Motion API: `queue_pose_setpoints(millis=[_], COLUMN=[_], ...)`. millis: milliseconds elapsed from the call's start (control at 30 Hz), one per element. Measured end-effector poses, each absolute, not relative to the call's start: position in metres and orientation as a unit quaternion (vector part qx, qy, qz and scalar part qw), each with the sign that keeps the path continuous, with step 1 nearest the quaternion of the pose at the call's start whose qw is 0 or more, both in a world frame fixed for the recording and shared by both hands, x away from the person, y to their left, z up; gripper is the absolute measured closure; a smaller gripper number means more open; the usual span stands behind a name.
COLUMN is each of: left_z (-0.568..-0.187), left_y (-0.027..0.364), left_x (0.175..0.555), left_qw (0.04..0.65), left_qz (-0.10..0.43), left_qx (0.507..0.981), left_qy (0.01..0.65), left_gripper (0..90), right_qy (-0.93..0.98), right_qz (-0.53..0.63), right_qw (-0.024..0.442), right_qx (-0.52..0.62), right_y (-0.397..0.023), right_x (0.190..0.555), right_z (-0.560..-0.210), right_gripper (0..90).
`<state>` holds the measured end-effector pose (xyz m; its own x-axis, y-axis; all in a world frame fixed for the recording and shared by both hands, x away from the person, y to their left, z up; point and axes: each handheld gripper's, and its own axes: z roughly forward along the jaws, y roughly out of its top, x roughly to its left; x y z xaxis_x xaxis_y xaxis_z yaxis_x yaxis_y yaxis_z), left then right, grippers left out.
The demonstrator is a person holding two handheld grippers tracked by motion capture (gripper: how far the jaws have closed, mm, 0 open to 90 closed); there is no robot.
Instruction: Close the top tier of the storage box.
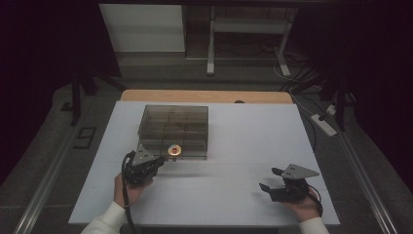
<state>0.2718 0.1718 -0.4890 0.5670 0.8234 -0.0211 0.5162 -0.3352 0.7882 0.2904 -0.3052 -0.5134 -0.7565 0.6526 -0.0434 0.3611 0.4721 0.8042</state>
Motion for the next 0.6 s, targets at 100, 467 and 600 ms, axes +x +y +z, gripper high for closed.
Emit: queue_pose_setpoints(millis=[100, 467, 600], left_z=[-0.4894, -0.4895, -0.4894], left_y=[0.1717, 0.1707, 0.1711], left_x=[0.273, 0.2768, 0.2799], left_qw=[0.392, 0.388, 0.389], left_qz=[0.196, 0.2, 0.201], left_qx=[0.793, 0.794, 0.792], left_qy=[0.423, 0.424, 0.426], left_gripper=[88.7, 88.7, 88.7], right_qy=[0.84, 0.84, 0.84], right_qz=[0.415, 0.415, 0.414], right_qw=[0.175, 0.175, 0.175], right_qx=[0.302, 0.302, 0.303], right_y=[-0.3051, -0.3052, -0.3055], right_x=[0.2905, 0.2905, 0.2906], right_z=[-0.5135, -0.5136, -0.5138], right_gripper=[23.0, 23.0, 23.0])
